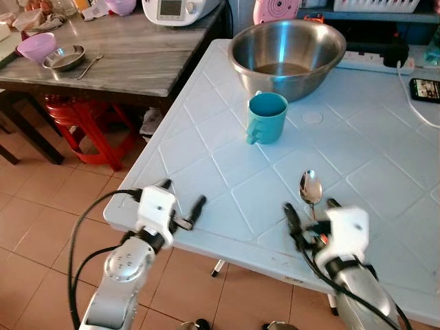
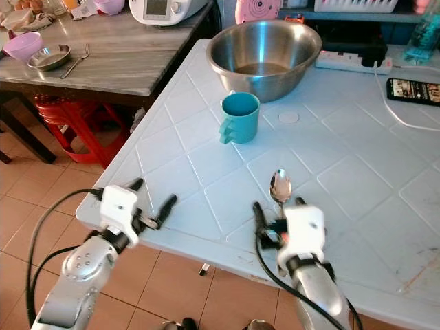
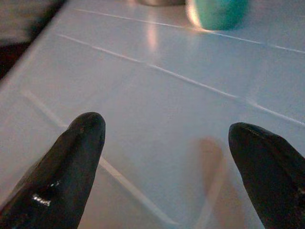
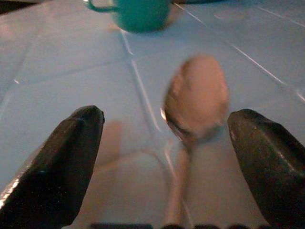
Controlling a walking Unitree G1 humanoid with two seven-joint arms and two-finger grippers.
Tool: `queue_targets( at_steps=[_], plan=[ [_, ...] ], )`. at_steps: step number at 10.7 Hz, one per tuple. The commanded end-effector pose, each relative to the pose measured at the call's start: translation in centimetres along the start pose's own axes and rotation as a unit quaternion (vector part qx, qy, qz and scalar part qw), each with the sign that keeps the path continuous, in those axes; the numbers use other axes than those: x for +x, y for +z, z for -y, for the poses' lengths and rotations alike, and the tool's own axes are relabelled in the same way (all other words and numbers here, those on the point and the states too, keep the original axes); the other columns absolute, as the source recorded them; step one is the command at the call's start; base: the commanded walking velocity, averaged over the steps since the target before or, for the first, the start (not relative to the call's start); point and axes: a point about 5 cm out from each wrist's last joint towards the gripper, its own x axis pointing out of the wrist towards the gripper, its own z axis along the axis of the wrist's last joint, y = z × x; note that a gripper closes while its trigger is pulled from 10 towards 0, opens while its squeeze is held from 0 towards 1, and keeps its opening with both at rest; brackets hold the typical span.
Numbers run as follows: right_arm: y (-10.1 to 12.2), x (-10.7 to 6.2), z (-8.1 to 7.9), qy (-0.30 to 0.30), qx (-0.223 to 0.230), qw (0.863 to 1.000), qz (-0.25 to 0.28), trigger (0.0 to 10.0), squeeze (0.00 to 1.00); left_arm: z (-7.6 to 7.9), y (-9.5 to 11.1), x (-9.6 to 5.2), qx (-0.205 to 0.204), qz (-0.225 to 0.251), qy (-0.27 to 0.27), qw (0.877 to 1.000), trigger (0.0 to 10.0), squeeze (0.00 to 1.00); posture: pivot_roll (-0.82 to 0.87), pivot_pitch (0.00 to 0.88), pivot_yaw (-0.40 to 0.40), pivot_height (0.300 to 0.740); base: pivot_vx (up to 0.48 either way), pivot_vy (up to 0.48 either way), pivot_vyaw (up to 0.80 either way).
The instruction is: Setting the table
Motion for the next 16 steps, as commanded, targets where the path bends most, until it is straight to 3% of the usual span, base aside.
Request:
queue_targets(
  at_steps=[1,2,3,5,6,9,10,11,12,13,14,16],
  plan=[
    [0.0,0.0,-0.7,0.017,0.012,1.0,-0.009,4.1,0.0,0.0,0.2,-0.5,-0.013,0.005,-0.027,1.0,10.0,0.0,-0.15,0.167,0.132,0.74,0.0,0.0,0.0],
    [-0.2,0.0,-0.6,0.016,0.009,1.0,-0.021,2.4,0.0,0.1,0.7,-0.6,-0.027,0.02,-0.055,0.998,10.0,0.0,-0.15,0.166,0.127,0.74,0.0,0.0,0.0],
    [-0.6,0.1,-0.5,0.016,0.022,0.999,-0.035,1.6,0.0,0.3,1.0,-0.7,-0.038,0.029,-0.081,0.996,10.0,0.0,-0.15,0.165,0.126,0.74,0.0,0.0,0.0],
    [-0.9,0.2,-0.5,0.018,0.034,0.998,-0.054,1.2,0.0,0.0,0.8,-0.9,-0.017,0.025,-0.095,0.995,10.0,0.0,-0.15,0.163,0.124,0.74,0.0,0.0,0.0],
    [-1.1,0.2,-0.5,0.017,0.036,0.997,-0.069,0.2,0.0,-0.2,0.6,-1.1,-0.006,0.021,-0.102,0.995,10.0,0.0,-0.16,0.163,0.126,0.74,0.0,0.0,0.0],
    [-1.2,-0.3,0.4,-0.023,0.037,0.994,-0.102,0.0,0.0,-0.1,0.6,-1.2,0.002,0.02,-0.117,0.993,10.0,0.0,-0.16,0.165,0.132,0.74,0.0,0.0,0.0],
    [-1.4,-0.4,0.5,-0.034,0.038,0.992,-0.112,0.7,0.0,-0.1,0.7,-1.2,0.002,0.021,-0.118,0.993,10.0,0.0,-0.16,0.165,0.134,0.74,0.0,0.0,0.0],
    [-1.6,-0.6,0.8,-0.051,0.049,0.99,-0.12,3.4,0.0,-0.1,0.7,-1.1,0.003,0.022,-0.12,0.993,10.0,0.0,-0.16,0.166,0.136,0.74,0.0,0.0,0.0],
    [-1.6,-0.6,1.2,-0.063,0.052,0.989,-0.124,8.9,0.0,-0.1,0.7,-1.1,0.004,0.023,-0.122,0.992,10.0,0.0,-0.16,0.167,0.138,0.74,0.0,0.0,0.0],
    [-1.8,-0.6,1.5,-0.068,0.054,0.988,-0.126,8.7,0.0,0.0,0.7,-1.0,0.004,0.023,-0.123,0.992,10.0,0.0,-0.16,0.166,0.14,0.74,0.0,0.0,0.0],
    [-2.0,-0.5,1.6,-0.071,0.055,0.988,-0.127,10.0,0.0,0.1,0.7,-1.0,0.003,0.023,-0.124,0.992,10.0,0.0,-0.16,0.171,0.14,0.74,0.0,0.0,0.0],
    [-1.6,1.3,2.1,-0.073,0.056,0.989,-0.115,10.0,0.0,0.3,0.8,-0.8,0.002,0.024,-0.123,0.992,10.0,0.0,-0.15,0.18,0.145,0.74,0.0,0.0,0.0]
  ],
)
